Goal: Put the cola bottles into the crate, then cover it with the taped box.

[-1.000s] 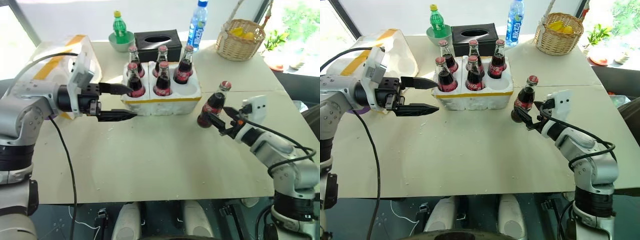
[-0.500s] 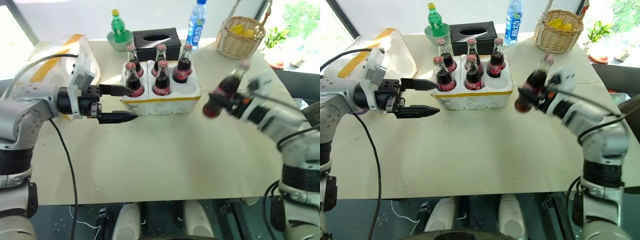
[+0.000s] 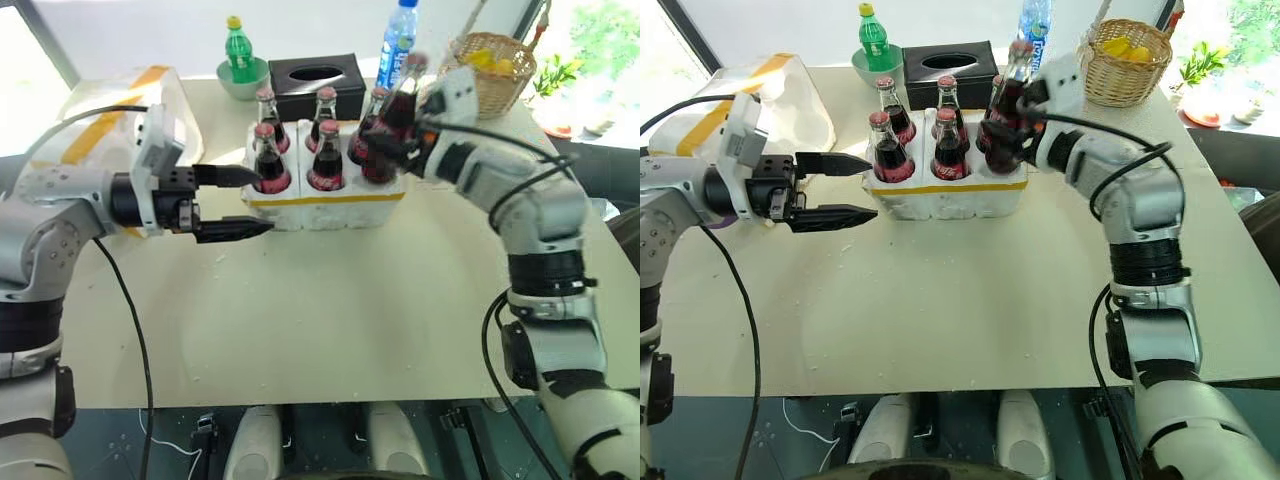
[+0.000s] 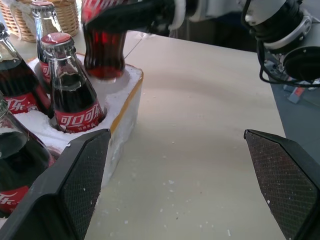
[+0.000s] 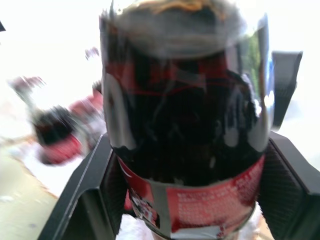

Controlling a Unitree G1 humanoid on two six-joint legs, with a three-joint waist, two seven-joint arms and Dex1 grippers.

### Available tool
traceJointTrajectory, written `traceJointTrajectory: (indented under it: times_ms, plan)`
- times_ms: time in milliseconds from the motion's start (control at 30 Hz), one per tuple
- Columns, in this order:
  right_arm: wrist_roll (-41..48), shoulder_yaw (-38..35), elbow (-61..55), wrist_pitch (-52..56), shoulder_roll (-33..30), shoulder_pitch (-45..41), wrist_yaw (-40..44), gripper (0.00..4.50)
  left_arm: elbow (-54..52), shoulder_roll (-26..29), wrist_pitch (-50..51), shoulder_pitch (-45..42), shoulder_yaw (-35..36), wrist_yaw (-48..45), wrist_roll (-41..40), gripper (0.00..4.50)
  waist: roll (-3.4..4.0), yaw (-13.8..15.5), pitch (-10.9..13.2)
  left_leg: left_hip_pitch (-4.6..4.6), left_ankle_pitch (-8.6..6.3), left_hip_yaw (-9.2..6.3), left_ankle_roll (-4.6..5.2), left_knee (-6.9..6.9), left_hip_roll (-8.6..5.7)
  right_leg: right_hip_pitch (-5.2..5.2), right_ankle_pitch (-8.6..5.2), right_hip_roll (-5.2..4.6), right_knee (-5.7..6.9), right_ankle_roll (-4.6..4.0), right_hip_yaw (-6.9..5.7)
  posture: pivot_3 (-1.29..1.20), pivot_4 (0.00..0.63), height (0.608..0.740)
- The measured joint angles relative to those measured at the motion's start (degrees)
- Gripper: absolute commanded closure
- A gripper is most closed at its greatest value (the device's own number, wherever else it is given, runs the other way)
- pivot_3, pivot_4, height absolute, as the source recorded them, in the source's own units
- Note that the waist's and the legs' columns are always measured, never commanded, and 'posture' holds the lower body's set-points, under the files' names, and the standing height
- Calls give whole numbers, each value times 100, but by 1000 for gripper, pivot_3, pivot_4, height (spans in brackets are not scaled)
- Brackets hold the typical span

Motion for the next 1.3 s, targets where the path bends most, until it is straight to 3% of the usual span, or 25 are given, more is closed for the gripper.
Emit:
traceJointTrajectory:
  times_ms: [133,200,267,400,500,667,800,867,1033,1300]
  plan:
    - [-368,274,306,-124,202,59,11,1727,-128,56,33,107,71,30,-37,0,0,-20,0,0,0,0,1,-4,1,-4,0,1,-1,0,1,0,150,740]
    - [-501,337,377,-222,302,192,13,675,-164,72,59,190,149,67,-52,0,0,-22,0,0,0,0,0,-4,2,-5,0,2,1,0,0,0,150,740]
    - [-612,337,398,-374,359,238,23,19,-220,130,83,298,243,129,-67,0,0,-28,0,3,0,1,-1,-3,2,-4,0,1,1,0,2,0,150,740]
    - [-703,325,265,-381,261,259,101,19,-446,315,188,724,593,287,-128,0,0,-34,0,4,1,-1,-2,-2,4,-3,0,0,1,0,2,0,150,740]
    - [-626,182,-131,-145,-191,263,329,19,-768,602,474,1235,1240,519,-303,0,1,-12,1,2,1,-5,-2,-4,13,-6,-1,-1,1,0,1,0,150,740]
    - [21,-581,-797,735,-1420,-62,1084,19,-1103,1057,1339,1668,2844,1289,-665,0,-1,-12,2,11,0,-4,-1,-3,9,0,-1,-8,-9,0,1,0,150,740]
    - [590,-920,-1048,1148,-2743,-148,2272,19,-1012,1847,2284,2354,3374,2200,44,0,-1,-12,2,21,-19,-2,30,-12,3,2,-3,-4,-9,-2,0,0,150,740]
    - [804,-1060,-1057,1263,-2958,-148,2621,19,-723,1935,2783,2354,3458,2667,337,0,-2,-22,1,32,-19,-1,30,-11,5,9,-3,-2,-8,-3,1,0,150,740]
    - [1261,-1068,-1128,1386,-2978,-128,3131,19,-44,2088,2940,2129,2996,3119,821,0,1,-31,1,44,-19,3,27,-13,11,14,-3,-4,-2,-6,3,0,150,740]
    - [1769,-1029,-1714,1370,-2871,104,3508,19,1830,2185,2390,371,479,2598,1394,0,-7,5,-1,27,-15,16,20,-8,-1,7,-1,-19,-3,-3,-1,0,150,740]
